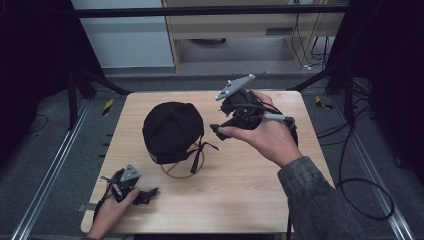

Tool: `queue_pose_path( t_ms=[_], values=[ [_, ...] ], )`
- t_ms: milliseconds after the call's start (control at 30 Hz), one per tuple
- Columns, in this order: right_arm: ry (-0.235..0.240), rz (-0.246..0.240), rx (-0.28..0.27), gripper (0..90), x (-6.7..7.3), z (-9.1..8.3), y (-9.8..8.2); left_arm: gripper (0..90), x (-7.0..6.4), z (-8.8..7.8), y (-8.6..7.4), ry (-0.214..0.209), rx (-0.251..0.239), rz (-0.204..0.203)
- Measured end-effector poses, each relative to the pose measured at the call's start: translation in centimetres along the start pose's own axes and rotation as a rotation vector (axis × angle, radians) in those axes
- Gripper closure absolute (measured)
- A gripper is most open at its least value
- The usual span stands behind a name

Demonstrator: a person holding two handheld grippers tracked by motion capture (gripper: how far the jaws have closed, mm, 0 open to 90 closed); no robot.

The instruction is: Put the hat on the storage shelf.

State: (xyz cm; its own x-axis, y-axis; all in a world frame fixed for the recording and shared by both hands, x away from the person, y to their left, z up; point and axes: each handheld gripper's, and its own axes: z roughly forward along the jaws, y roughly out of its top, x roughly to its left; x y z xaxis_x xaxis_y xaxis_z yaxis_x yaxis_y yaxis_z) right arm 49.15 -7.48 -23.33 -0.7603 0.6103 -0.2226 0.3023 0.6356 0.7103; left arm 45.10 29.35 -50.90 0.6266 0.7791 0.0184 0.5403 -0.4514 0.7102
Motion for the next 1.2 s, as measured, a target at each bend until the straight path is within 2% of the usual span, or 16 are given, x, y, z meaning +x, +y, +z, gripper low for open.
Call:
queue_pose_path(
  t_ms=[500, 700, 833, 1067, 1200],
  values=[
    [-0.032, 0.020, 0.004, 11.0, -0.9, -1.0, -1.8, 0.0, 0.0, 0.0, 0.0, 0.000, 0.000, 0.000],
    [-0.046, 0.047, 0.004, 9.8, -1.5, -1.3, -3.1, 0.0, 0.0, 0.0, 0.0, 0.000, 0.000, 0.000],
    [-0.074, 0.063, 0.007, 9.0, -2.0, -1.5, -4.7, 0.0, 0.0, 0.0, 0.0, 0.000, 0.000, 0.000],
    [-0.102, 0.110, 0.012, 8.2, -2.5, -1.0, -8.7, 0.0, 0.0, 0.0, 0.0, 0.001, -0.004, 0.000],
    [-0.100, 0.129, 0.016, 8.6, -2.4, -0.4, -10.7, 0.0, 0.0, 0.0, 0.0, 0.000, -0.001, 0.000]
  ],
)
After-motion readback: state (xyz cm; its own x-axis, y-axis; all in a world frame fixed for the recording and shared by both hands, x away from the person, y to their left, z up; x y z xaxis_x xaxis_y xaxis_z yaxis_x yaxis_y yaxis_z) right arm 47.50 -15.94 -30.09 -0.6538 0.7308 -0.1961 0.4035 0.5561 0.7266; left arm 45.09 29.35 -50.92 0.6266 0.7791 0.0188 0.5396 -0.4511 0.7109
